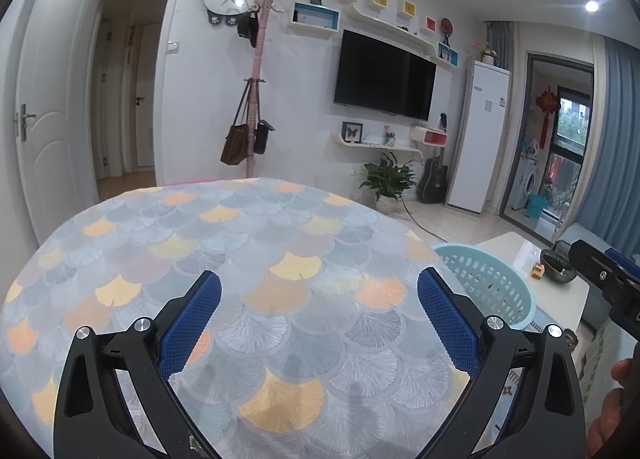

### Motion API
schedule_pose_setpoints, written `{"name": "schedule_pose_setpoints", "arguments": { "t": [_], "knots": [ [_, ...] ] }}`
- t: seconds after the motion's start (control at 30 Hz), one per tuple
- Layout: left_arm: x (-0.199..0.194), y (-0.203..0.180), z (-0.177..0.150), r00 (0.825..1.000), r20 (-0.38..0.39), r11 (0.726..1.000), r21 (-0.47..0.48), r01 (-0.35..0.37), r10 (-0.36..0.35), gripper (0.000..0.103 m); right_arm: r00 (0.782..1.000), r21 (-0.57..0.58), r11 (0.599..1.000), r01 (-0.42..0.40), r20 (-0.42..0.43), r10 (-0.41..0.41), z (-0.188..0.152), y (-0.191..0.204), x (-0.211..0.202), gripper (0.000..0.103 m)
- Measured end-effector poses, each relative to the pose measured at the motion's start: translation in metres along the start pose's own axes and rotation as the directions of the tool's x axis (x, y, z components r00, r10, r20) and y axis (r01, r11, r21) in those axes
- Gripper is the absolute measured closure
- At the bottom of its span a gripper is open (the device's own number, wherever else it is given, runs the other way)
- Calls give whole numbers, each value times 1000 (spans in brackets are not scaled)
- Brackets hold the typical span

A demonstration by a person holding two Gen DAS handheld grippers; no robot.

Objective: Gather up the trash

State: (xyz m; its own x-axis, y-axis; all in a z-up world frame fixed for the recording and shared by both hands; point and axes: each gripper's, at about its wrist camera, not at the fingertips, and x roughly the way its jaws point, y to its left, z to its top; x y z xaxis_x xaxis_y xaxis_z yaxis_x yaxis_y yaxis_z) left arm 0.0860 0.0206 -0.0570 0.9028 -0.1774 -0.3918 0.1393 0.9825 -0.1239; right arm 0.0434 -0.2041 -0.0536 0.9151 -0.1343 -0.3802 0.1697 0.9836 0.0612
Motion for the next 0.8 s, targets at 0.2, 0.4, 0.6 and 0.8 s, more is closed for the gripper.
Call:
{"name": "schedule_pose_setpoints", "arguments": {
  "t": [0.2,0.4,0.6,0.8],
  "knots": [
    [0,1,0,1000,0,1000,2,0,0,7,1000,3,1000,-5,-12,5,-1,0,4,14],
    [1,1,0,1000,-1,1000,1,-1,1,7,1000,17,1000,-13,-25,13,-2,-3,7,14],
    [0,-1,0,1000,0,1000,3,-1,1,7,1000,15,1000,-8,-26,8,-2,-3,7,14],
    [-1,-2,-1,1000,2,1000,3,-7,7,8,999,15,1000,-9,-30,10,-3,-4,8,14]
  ]
}}
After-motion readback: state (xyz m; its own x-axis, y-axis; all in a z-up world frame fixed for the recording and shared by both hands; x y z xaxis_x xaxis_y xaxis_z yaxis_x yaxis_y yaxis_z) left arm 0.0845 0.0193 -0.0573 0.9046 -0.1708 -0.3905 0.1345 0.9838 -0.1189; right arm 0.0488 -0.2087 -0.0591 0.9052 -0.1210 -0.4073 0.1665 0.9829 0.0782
